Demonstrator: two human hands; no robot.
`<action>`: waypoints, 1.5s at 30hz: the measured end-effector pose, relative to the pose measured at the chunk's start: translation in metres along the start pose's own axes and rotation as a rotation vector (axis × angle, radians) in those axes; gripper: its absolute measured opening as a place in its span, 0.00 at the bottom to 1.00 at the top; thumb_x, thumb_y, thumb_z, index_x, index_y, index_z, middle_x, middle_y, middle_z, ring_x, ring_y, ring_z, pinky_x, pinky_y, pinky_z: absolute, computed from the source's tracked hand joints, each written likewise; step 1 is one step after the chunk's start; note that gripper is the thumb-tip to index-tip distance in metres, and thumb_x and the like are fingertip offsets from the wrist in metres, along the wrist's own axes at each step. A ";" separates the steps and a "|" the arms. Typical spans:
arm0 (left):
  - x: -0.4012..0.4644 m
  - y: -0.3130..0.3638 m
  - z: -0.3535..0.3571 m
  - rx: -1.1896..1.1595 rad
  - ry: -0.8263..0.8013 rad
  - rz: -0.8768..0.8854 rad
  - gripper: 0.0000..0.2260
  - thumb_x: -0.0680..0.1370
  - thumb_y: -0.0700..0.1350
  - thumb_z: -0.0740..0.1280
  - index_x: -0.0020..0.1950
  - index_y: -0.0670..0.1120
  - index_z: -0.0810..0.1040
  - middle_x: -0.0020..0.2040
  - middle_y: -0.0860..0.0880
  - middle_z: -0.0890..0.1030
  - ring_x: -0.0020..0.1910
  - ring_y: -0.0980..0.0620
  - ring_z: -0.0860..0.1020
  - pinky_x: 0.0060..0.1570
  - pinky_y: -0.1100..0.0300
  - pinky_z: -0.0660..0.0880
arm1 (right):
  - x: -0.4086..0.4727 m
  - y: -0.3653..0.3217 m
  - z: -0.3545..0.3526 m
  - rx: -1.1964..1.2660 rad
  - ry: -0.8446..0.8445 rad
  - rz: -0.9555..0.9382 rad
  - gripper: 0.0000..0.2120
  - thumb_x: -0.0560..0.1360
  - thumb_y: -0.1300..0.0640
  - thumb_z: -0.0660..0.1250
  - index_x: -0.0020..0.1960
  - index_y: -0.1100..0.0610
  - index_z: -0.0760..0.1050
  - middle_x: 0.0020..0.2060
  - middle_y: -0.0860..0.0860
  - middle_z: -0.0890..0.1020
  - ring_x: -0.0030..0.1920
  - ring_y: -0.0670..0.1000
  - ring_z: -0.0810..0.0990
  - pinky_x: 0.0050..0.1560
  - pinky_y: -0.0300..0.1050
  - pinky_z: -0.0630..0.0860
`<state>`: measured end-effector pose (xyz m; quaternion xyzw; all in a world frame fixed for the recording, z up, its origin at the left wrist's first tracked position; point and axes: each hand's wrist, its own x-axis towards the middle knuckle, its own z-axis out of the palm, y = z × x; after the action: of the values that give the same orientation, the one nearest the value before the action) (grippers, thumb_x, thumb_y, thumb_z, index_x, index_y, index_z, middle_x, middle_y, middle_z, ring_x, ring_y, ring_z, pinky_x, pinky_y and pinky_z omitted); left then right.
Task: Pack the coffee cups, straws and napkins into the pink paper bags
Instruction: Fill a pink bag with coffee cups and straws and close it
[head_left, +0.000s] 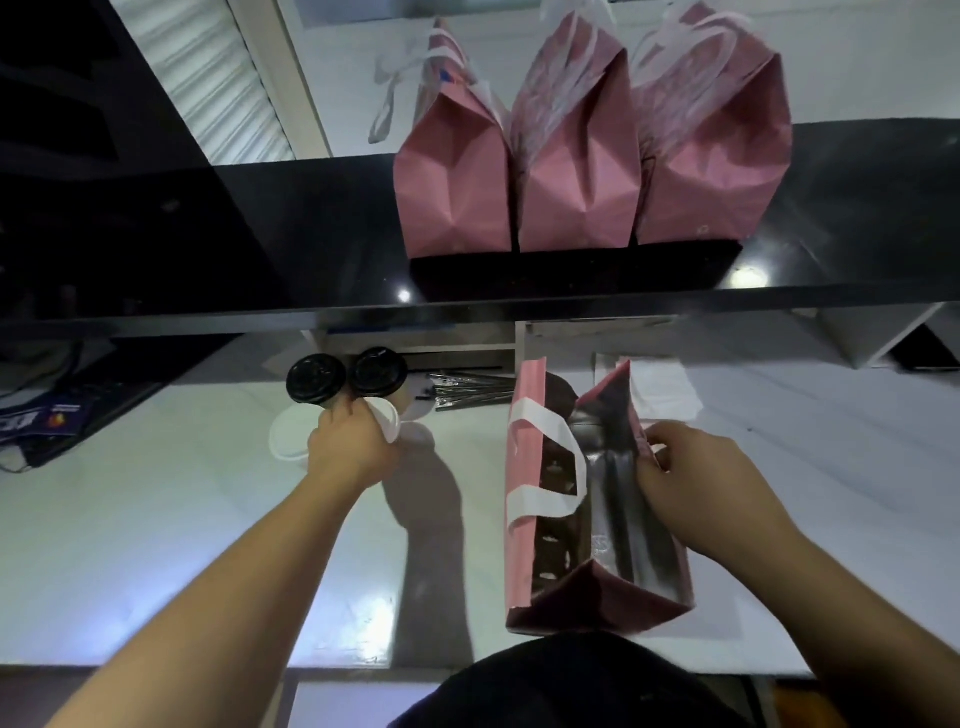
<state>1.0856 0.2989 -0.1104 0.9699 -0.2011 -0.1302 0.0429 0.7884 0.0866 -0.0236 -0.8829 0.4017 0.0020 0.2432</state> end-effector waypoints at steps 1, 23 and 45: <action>0.002 -0.001 0.003 0.036 0.020 0.003 0.36 0.72 0.61 0.74 0.72 0.43 0.70 0.73 0.43 0.71 0.70 0.38 0.71 0.64 0.44 0.72 | 0.001 0.001 0.000 0.001 -0.001 0.002 0.12 0.82 0.49 0.60 0.61 0.49 0.79 0.42 0.44 0.80 0.37 0.43 0.77 0.35 0.40 0.72; -0.157 0.140 -0.146 -0.195 0.150 0.933 0.39 0.67 0.66 0.72 0.75 0.60 0.63 0.67 0.61 0.64 0.58 0.63 0.66 0.54 0.64 0.69 | 0.002 0.004 -0.011 0.057 -0.045 -0.052 0.04 0.78 0.57 0.65 0.48 0.52 0.78 0.40 0.51 0.84 0.37 0.53 0.80 0.35 0.48 0.77; -0.092 0.194 -0.027 0.549 -0.099 0.864 0.31 0.79 0.46 0.73 0.78 0.41 0.67 0.73 0.40 0.70 0.63 0.42 0.79 0.62 0.48 0.80 | 0.001 0.023 -0.021 0.038 -0.060 -0.023 0.15 0.83 0.48 0.55 0.46 0.52 0.78 0.41 0.51 0.83 0.42 0.54 0.80 0.43 0.52 0.79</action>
<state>0.9378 0.1593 -0.0365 0.7666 -0.6120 -0.0890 -0.1731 0.7684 0.0634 -0.0149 -0.8821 0.3842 0.0182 0.2720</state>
